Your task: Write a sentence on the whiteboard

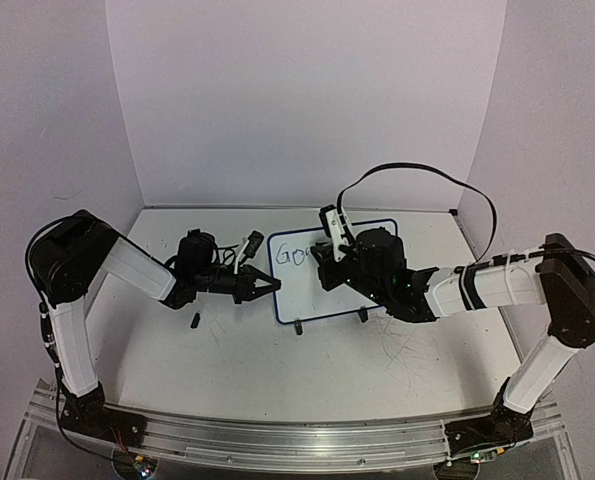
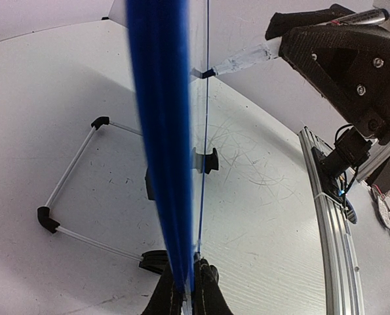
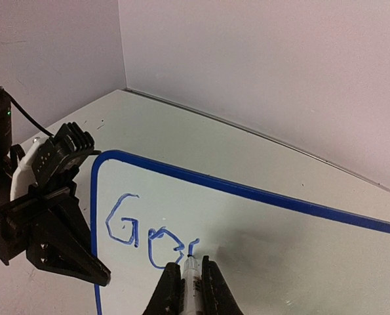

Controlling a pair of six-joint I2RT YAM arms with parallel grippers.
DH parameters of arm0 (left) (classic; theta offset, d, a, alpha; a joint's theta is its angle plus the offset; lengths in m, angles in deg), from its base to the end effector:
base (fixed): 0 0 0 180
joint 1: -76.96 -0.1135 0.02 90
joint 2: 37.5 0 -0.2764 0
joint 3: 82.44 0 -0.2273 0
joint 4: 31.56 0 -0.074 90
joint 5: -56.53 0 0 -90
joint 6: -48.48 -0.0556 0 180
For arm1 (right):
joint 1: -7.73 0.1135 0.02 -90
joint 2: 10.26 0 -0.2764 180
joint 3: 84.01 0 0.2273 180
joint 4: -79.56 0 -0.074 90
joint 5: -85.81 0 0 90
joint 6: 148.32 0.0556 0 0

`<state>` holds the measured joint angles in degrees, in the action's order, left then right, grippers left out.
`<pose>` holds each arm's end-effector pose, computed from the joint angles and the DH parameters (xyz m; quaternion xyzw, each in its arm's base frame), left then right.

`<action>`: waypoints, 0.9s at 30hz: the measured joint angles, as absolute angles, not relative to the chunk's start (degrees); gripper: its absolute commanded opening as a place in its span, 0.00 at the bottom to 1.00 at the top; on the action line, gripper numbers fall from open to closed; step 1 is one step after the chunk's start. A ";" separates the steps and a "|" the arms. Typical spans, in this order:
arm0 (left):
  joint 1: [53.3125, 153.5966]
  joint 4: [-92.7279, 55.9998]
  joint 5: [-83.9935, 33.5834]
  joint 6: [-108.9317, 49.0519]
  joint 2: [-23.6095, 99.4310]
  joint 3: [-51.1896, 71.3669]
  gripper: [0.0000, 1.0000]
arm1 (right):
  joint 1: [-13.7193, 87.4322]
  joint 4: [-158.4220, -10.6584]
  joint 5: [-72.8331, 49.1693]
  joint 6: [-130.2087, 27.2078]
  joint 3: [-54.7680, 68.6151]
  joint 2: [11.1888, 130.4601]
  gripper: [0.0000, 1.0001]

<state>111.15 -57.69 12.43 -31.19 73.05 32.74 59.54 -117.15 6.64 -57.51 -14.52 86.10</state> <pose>0.2934 -0.2476 0.1717 0.3755 0.6897 -0.4960 0.3705 0.2431 0.2922 0.2628 -0.2740 0.7152 0.2183 0.6048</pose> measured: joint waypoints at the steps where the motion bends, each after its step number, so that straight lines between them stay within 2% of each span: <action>1: 111.15 -57.69 12.42 -31.19 73.05 32.74 0.00 | 59.54 -117.13 6.62 -57.43 -14.52 86.10 0.00; 27: 111.15 -57.65 12.40 -31.17 73.02 32.74 0.00 | 59.63 -116.59 6.98 -56.96 -16.20 85.72 0.00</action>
<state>111.15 -57.65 12.40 -31.17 73.02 32.74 59.63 -116.59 6.98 -56.96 -16.20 85.72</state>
